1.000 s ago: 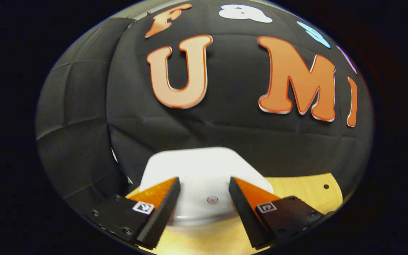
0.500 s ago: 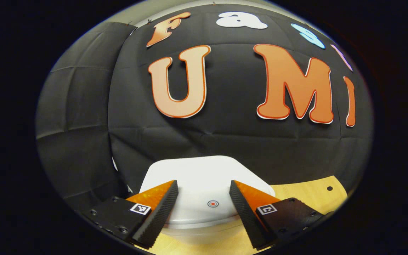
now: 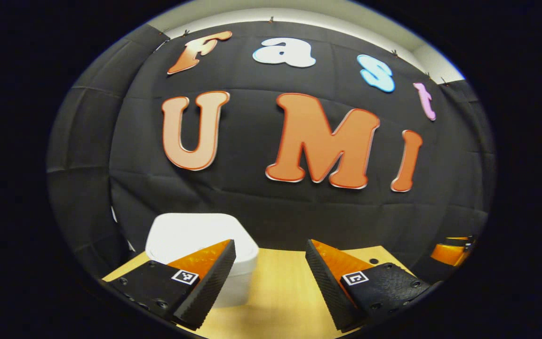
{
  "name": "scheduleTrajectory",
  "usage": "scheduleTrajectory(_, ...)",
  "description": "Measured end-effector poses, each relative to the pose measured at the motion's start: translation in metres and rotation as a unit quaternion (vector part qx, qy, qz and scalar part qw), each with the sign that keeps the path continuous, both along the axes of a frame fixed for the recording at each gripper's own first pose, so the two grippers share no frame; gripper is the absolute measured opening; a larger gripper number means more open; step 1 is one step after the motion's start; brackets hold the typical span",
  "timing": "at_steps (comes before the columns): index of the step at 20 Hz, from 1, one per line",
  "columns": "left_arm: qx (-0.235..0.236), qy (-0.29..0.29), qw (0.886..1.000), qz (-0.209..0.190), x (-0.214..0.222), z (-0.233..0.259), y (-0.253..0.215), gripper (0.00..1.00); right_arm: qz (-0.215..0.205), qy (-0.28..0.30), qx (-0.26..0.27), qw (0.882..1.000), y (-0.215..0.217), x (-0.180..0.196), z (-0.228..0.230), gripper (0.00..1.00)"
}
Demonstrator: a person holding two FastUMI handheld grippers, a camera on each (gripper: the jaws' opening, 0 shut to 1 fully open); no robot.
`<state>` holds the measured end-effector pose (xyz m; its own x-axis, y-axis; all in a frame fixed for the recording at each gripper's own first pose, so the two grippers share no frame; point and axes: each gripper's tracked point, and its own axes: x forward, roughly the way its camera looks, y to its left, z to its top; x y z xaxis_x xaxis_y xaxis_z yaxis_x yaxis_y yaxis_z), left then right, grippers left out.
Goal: Press the lid of the desktop garbage bin to open it, pick up the crumpled paper on the desktop and throw it into the bin, then pick up the pop can on the desktop and drop it into the bin, and finally close the garbage bin lid.
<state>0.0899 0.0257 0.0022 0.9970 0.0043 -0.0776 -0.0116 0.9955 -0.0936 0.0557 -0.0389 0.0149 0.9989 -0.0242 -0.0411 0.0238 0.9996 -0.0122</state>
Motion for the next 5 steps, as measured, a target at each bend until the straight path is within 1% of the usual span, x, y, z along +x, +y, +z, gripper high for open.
scheduleTrajectory(3, 0.010, -0.011, 1.000, -0.007, -0.022, -0.001, -0.025, 0.94, -0.011, 0.000, -0.006, 1.000, 0.000, -0.008, -0.010, 0.94)
scheduleTrajectory(5, 0.007, -0.028, 0.999, 0.012, -0.035, 0.000, -0.031, 0.95, -0.026, -0.009, -0.017, 0.999, -0.003, -0.015, -0.011, 0.94)
